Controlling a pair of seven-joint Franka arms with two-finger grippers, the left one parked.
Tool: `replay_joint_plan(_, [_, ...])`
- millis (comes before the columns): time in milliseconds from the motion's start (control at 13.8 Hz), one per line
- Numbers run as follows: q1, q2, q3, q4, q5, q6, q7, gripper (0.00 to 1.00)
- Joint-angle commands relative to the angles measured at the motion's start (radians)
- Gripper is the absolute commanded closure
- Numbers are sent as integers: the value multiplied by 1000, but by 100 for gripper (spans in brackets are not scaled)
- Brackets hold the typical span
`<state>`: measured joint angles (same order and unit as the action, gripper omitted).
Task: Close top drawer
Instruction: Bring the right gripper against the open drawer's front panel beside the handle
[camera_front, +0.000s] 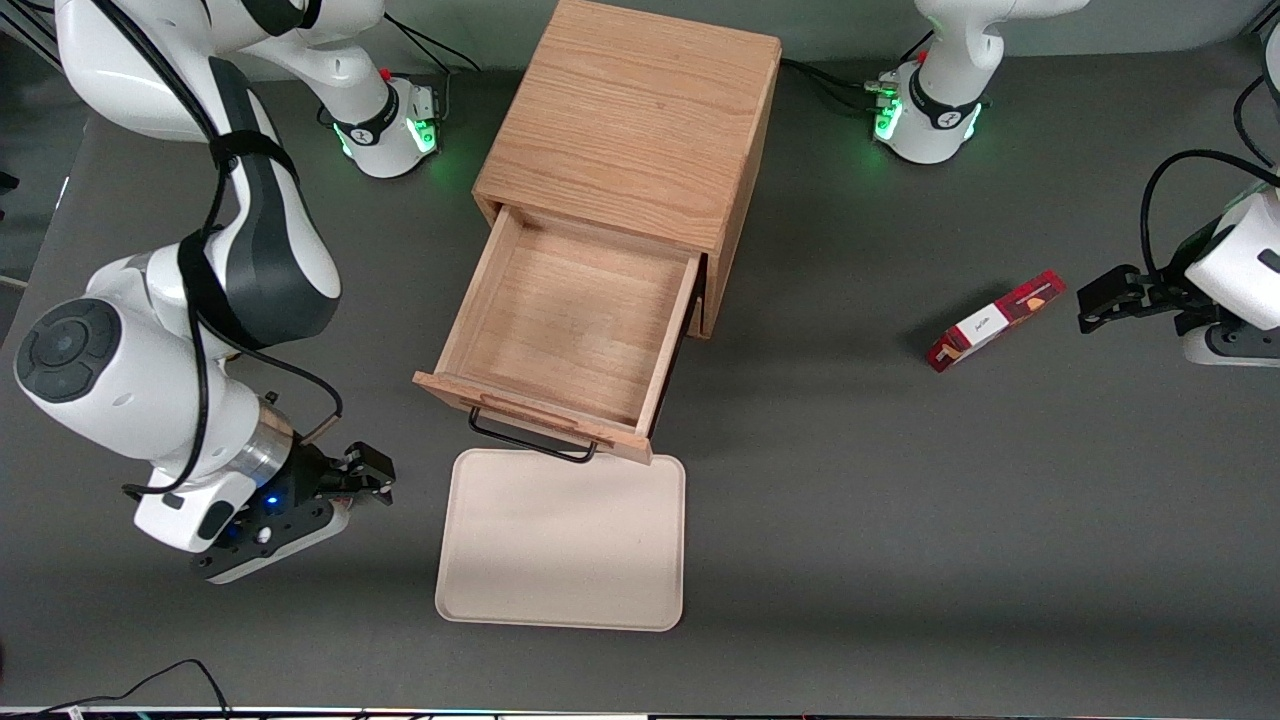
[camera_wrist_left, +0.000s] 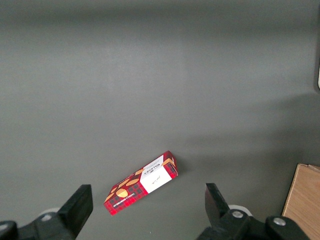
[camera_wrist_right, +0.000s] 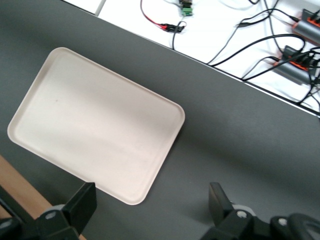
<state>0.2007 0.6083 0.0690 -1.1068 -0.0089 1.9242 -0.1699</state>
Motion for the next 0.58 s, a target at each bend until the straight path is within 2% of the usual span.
replay_joint_plan(0, [-3,22,66,36,6,-11,-58,0])
replay_joint_plan(290, [-9,60,170,28,6,-54,-107,0])
replay_joint_plan(507, [-9,77,193,28,10,-88,-202,0])
